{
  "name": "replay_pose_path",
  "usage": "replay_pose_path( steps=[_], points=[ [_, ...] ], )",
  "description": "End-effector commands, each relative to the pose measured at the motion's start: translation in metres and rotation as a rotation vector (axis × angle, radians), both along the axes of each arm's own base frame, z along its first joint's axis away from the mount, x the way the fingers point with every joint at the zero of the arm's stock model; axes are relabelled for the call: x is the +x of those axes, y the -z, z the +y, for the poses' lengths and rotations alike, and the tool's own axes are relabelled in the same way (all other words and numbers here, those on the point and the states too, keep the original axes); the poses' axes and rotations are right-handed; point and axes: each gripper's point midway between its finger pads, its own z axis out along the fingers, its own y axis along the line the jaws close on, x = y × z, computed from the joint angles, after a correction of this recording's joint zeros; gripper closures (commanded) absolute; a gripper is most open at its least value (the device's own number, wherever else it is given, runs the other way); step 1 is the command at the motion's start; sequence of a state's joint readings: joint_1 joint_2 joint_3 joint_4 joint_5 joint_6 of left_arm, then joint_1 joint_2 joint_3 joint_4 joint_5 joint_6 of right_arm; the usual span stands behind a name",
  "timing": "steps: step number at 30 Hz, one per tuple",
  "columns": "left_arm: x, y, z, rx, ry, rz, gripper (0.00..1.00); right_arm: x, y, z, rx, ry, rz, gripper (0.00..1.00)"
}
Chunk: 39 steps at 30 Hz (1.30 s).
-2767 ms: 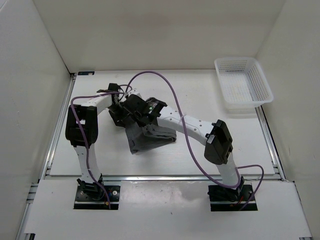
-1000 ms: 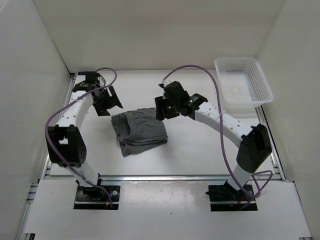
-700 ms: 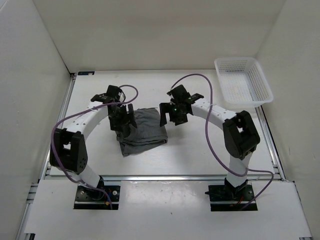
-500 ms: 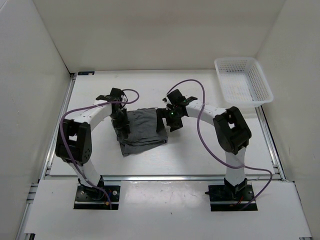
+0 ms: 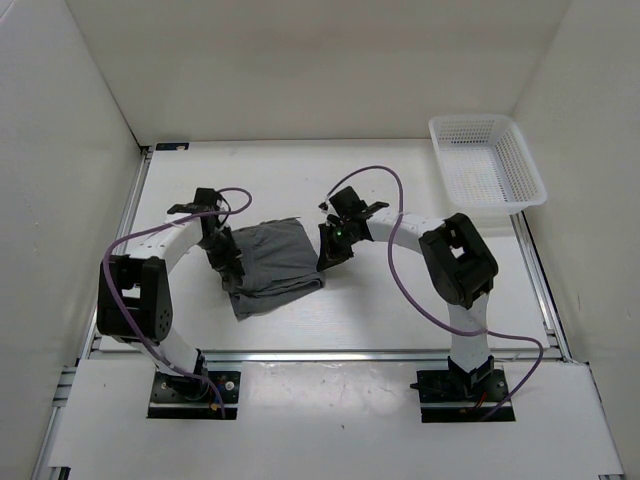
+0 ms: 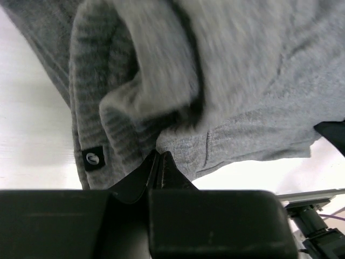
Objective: Fold and stack the shorts
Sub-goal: Fold the shorts
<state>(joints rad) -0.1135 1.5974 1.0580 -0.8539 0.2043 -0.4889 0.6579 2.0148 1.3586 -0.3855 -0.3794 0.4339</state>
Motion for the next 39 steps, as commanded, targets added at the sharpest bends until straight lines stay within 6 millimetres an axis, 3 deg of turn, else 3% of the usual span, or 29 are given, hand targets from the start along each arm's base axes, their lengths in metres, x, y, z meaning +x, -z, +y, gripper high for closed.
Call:
replay_pose_path(
  steps=[1, 4, 10, 11, 13, 14, 15, 16, 18, 20, 24, 26, 27, 30, 31, 34, 37, 39],
  points=[
    [-0.002, -0.003, 0.006, -0.009, -0.054, -0.019, 0.90, 0.005, -0.012, -0.005, 0.005, 0.051, -0.055, 0.99],
    [-0.008, 0.014, 0.007, -0.003, -0.054, 0.028, 0.90, 0.009, -0.021, -0.008, 0.022, 0.102, -0.096, 0.99],
    [-0.009, 0.021, 0.010, 0.019, -0.058, 0.048, 0.90, -0.004, -0.025, -0.016, 0.060, 0.143, -0.102, 0.99],
    [-0.009, 0.021, 0.010, 0.019, -0.058, 0.048, 0.85, -0.004, -0.025, -0.016, 0.060, 0.143, -0.102, 0.97],
    [-0.013, 0.024, 0.010, 0.020, -0.058, 0.060, 0.61, -0.009, -0.022, -0.013, 0.069, 0.086, -0.089, 0.62],
    [-0.013, 0.024, 0.010, 0.020, -0.058, 0.061, 0.43, -0.005, -0.028, -0.008, 0.083, 0.071, -0.097, 0.24],
    [-0.015, 0.022, 0.012, 0.028, -0.060, 0.050, 0.10, -0.007, -0.022, -0.007, 0.072, 0.047, -0.080, 0.15],
    [-0.014, 0.019, 0.012, 0.025, -0.071, 0.042, 0.04, -0.005, -0.023, -0.004, 0.075, 0.033, -0.074, 0.09],
    [-0.012, 0.014, 0.014, 0.022, -0.080, 0.021, 0.03, 0.005, -0.026, 0.009, 0.100, 0.011, -0.075, 0.07],
    [-0.011, 0.011, 0.014, 0.021, -0.080, 0.009, 0.03, 0.012, -0.022, 0.018, 0.107, 0.002, -0.061, 0.10],
    [-0.010, 0.006, 0.018, 0.006, -0.102, 0.001, 0.02, 0.007, -0.019, 0.034, 0.152, -0.030, -0.037, 0.33],
    [-0.003, -0.010, 0.020, 0.002, -0.111, -0.042, 0.01, 0.008, -0.018, 0.041, 0.179, -0.025, -0.017, 0.44],
    [0.000, -0.014, 0.021, -0.007, -0.118, -0.045, 0.01, 0.009, -0.029, 0.050, 0.204, -0.043, -0.035, 0.57],
    [0.010, -0.038, 0.023, 0.002, -0.102, -0.095, 0.01, 0.011, -0.031, 0.059, 0.217, -0.059, -0.036, 0.82],
    [0.012, -0.046, 0.024, 0.004, -0.092, -0.112, 0.01, 0.011, -0.031, 0.059, 0.217, -0.059, -0.036, 0.97],
    [0.021, -0.066, 0.029, 0.018, -0.082, -0.147, 0.01, 0.020, -0.038, 0.049, 0.187, 0.005, -0.076, 1.00],
    [0.033, -0.086, 0.028, 0.014, -0.046, -0.206, 0.01, 0.031, -0.035, 0.018, 0.126, 0.126, -0.093, 1.00],
    [0.037, -0.088, 0.025, 0.000, -0.018, -0.204, 0.01, 0.036, -0.033, -0.005, 0.103, 0.196, -0.102, 1.00]
  ],
)
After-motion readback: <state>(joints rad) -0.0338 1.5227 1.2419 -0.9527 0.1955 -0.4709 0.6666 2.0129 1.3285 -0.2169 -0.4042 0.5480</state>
